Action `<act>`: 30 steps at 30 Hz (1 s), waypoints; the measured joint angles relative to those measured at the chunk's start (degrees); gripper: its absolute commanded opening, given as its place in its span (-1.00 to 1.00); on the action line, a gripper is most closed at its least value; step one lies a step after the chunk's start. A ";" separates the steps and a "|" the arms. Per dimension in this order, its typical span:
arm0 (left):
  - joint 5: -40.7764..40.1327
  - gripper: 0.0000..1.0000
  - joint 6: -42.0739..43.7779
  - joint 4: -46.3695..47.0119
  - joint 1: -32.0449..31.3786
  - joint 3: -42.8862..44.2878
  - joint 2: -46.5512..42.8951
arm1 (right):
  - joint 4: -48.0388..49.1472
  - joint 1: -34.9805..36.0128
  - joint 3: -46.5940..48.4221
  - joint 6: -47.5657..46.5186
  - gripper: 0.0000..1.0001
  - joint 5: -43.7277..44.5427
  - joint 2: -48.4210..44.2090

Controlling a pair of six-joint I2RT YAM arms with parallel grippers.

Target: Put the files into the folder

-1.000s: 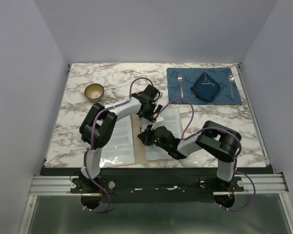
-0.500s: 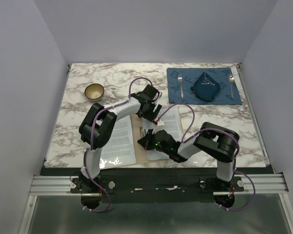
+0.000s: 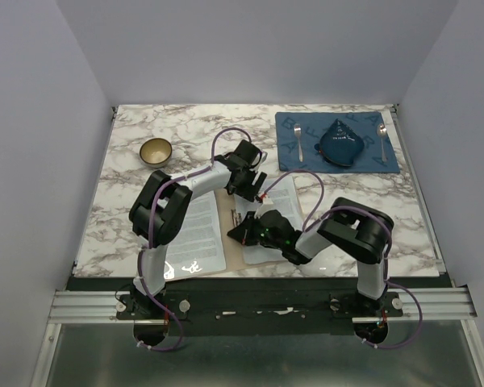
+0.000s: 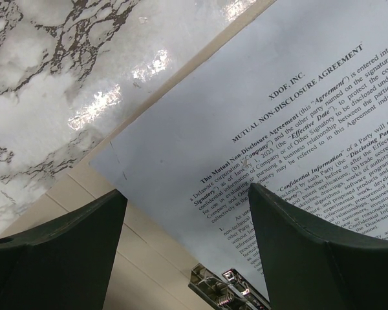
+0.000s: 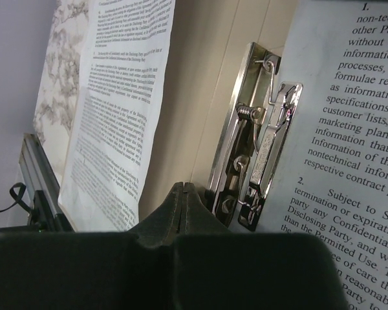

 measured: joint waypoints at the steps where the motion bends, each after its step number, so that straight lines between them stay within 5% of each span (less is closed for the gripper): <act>1: 0.00 0.74 0.09 0.13 0.00 -0.13 -0.09 | 0.28 -0.07 -0.07 0.13 -0.99 -0.48 -0.07; 14: -0.15 0.75 1.92 0.02 0.28 -0.72 -0.83 | -12.13 -1.73 0.63 -4.52 -0.99 -2.84 -7.15; 22: 0.04 0.77 3.30 -4.42 1.22 0.83 -0.83 | -21.16 -2.67 5.55 -8.85 -0.45 -2.82 -12.68; 30: 2.51 0.91 3.48 -9.62 3.91 4.09 -1.44 | -27.54 -2.84 10.01 -12.04 -0.29 -2.29 -17.94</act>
